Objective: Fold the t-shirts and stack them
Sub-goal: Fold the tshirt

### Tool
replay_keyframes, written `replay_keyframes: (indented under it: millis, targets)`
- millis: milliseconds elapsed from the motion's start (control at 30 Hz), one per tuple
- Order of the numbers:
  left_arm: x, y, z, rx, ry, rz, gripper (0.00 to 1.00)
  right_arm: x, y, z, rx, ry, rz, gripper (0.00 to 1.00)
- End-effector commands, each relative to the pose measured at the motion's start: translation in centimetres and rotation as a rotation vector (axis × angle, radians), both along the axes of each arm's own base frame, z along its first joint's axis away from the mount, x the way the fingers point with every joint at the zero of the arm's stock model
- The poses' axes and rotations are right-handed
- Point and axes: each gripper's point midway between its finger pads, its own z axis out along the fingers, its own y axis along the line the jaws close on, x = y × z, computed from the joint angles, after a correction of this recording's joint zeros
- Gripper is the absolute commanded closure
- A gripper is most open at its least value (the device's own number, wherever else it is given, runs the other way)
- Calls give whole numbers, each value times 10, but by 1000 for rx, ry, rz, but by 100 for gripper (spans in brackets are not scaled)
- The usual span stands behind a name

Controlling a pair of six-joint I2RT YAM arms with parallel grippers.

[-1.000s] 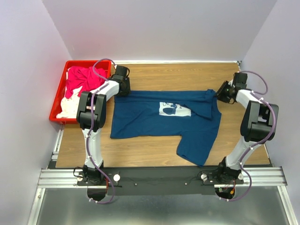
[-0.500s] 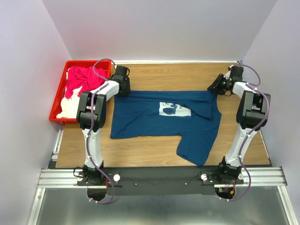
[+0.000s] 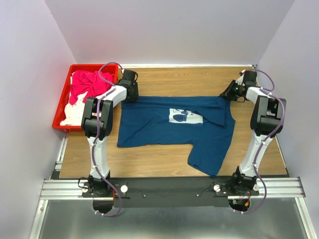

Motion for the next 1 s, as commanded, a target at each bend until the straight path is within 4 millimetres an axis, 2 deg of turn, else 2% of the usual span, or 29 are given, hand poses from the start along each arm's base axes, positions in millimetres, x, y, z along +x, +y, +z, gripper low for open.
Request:
replay_keyframes:
  millis: [0, 33, 133, 233, 300, 333, 400, 600, 633, 767, 967]
  targets:
    - [-21, 14, -22, 59, 90, 16, 36, 0, 5, 5, 10, -5, 14, 86]
    - [-21, 14, -22, 59, 90, 16, 36, -3, -1, 6, -16, -2, -10, 93]
    - [-22, 15, -22, 63, 91, 16, 36, -4, -12, 15, -78, -11, -63, 98]
    - [-21, 16, -22, 65, 92, 20, 36, -9, -26, 27, -125, -20, -134, 98]
    - [-22, 17, -23, 66, 97, 20, 36, -15, -34, 25, -130, -7, -165, 98]
    - [-22, 16, -24, 66, 97, 20, 36, -16, -36, 25, -130, -7, -170, 93]
    - [-22, 16, -24, 66, 97, 20, 36, -19, -38, 20, -117, 5, -175, 92]
    - [-21, 16, -22, 64, 92, 19, 36, -21, -21, 14, -43, 10, -91, 87]
    - [-21, 16, -22, 64, 92, 19, 36, -21, -15, 12, -21, 10, -63, 83]
    - [-21, 16, -23, 63, 94, 18, 36, -19, -7, 16, 15, -5, -20, 78]
    - [-20, 16, -23, 63, 94, 18, 36, -18, -7, 13, 17, -1, -16, 76]
